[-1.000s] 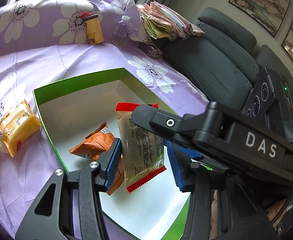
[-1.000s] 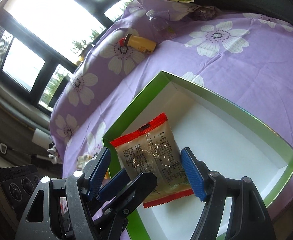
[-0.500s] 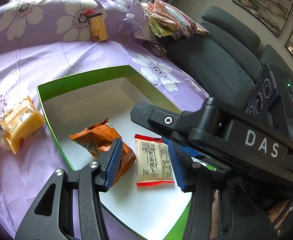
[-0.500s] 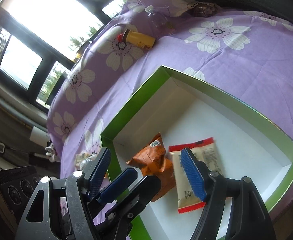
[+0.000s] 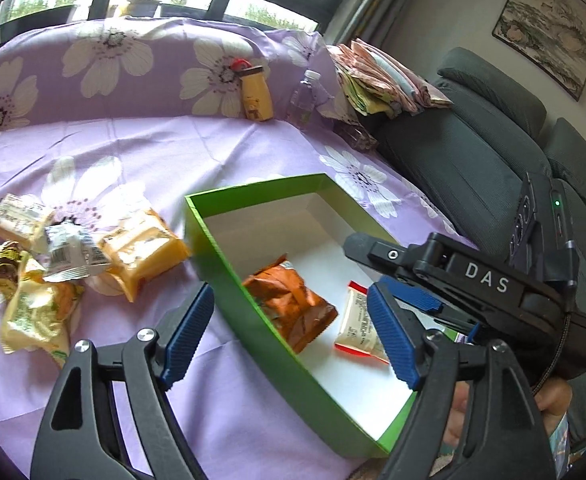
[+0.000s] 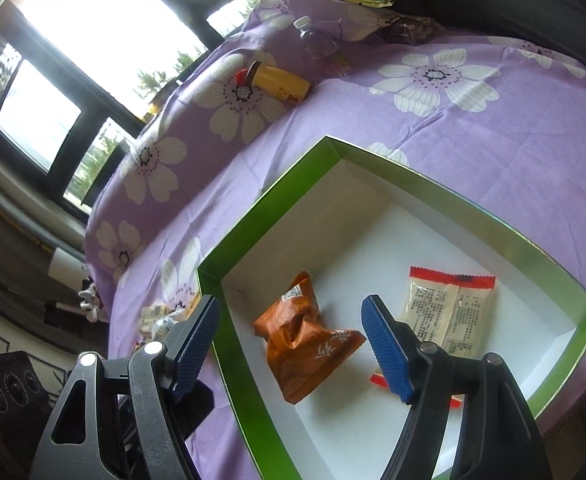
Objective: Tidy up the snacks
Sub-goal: 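Withdraw the right tool from the box toward the snack pile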
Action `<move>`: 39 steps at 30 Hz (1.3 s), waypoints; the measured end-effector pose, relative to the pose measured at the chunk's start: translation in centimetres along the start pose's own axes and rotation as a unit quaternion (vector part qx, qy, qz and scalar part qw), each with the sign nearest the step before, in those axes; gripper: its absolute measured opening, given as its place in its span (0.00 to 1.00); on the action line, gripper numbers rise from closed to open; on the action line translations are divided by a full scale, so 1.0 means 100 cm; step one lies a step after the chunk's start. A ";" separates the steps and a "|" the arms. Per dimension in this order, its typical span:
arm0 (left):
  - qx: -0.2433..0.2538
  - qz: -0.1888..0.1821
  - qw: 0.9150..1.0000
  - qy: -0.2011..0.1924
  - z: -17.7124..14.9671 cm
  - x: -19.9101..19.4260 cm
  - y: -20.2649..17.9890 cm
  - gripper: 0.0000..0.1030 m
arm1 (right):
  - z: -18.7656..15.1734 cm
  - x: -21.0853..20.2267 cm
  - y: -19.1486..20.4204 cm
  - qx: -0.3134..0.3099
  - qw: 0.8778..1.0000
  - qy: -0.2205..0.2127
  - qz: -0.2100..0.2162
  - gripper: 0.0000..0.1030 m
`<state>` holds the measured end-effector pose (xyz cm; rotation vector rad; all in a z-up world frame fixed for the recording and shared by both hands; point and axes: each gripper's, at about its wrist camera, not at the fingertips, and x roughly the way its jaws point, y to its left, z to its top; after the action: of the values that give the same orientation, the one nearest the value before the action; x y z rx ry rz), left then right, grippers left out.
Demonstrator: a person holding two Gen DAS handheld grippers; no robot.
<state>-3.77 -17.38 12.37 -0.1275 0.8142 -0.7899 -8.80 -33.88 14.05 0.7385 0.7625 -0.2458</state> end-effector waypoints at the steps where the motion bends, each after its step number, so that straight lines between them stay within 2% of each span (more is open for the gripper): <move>1: -0.006 0.012 1.000 -0.004 0.000 -0.007 0.009 0.79 | -0.001 0.000 0.004 -0.007 1.000 -0.002 0.000 0.73; 8: -0.042 0.105 0.993 -0.021 -0.012 -0.050 0.078 0.82 | -0.013 0.005 0.038 -0.060 0.998 -0.009 0.011 0.73; 12: -0.088 0.125 0.988 -0.035 -0.027 -0.065 0.121 0.82 | -0.020 0.011 0.055 -0.085 0.996 -0.011 0.016 0.73; 15: -0.119 0.145 0.981 -0.048 -0.037 -0.071 0.146 0.82 | -0.027 0.015 0.068 -0.102 0.994 -0.018 0.023 0.73; 19: -0.117 0.201 0.971 -0.062 -0.040 -0.075 0.166 0.82 | -0.038 0.023 0.083 -0.117 0.993 -0.021 0.029 0.73; 23: -0.137 0.189 0.971 -0.054 -0.043 -0.077 0.180 0.82 | -0.049 0.036 0.096 -0.138 0.990 -0.011 0.025 0.73; 30: -0.156 0.192 0.968 -0.052 -0.048 -0.080 0.186 0.82 | -0.065 0.047 0.115 -0.175 0.984 -0.007 0.025 0.73; 33: -0.174 0.182 0.967 -0.040 -0.049 -0.076 0.190 0.82 | -0.069 0.048 0.117 -0.179 0.984 -0.017 0.020 0.73; 39: -0.178 0.175 0.967 -0.045 -0.049 -0.080 0.188 0.82 | -0.070 0.050 0.118 -0.183 0.983 -0.022 0.002 0.73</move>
<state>0.46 2.35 6.46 -0.3274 0.8577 -0.2979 -3.62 -20.22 13.15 0.3859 0.7376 -0.1121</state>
